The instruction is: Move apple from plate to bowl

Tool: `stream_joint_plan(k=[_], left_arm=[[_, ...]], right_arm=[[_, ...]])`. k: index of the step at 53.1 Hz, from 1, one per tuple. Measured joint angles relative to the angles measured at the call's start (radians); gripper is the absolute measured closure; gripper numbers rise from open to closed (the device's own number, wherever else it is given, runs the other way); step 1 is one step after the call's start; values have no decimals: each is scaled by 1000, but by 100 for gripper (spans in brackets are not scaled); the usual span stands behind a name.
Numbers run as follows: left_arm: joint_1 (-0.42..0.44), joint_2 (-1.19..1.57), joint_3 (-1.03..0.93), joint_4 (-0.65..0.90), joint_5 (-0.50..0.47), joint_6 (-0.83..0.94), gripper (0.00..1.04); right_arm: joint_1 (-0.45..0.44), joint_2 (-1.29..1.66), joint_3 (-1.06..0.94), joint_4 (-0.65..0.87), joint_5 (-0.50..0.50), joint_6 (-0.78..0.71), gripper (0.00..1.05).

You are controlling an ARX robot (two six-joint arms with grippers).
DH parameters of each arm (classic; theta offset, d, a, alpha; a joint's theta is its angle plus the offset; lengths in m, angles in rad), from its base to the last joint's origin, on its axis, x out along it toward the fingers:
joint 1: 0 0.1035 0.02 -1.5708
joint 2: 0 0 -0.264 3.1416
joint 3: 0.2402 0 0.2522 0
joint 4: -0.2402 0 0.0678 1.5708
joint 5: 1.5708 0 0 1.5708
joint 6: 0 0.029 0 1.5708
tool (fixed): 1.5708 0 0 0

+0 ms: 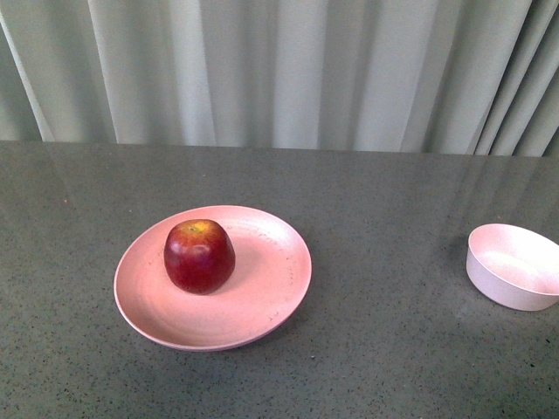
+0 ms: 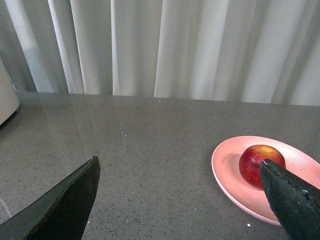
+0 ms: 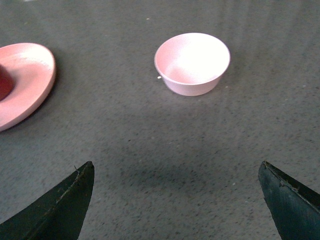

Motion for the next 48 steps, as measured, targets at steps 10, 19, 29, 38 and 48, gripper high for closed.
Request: stream_joint_plan(k=[10, 19, 29, 38, 48], left_arm=[[0, 0, 0, 0, 0, 0, 9], [0, 0, 0, 0, 0, 0, 9], [0, 0, 0, 0, 0, 0, 9], [0, 0, 0, 0, 0, 0, 9], [0, 0, 0, 0, 0, 0, 9]], right_arm=[[-195, 569, 219, 331, -101, -40, 9], [-208, 989, 392, 446, -82, -31, 9], [-143, 1267, 492, 522, -43, 37, 9], [-91, 1384, 532, 564, 10, 81, 9], [-55, 1465, 587, 572, 40, 138, 9]])
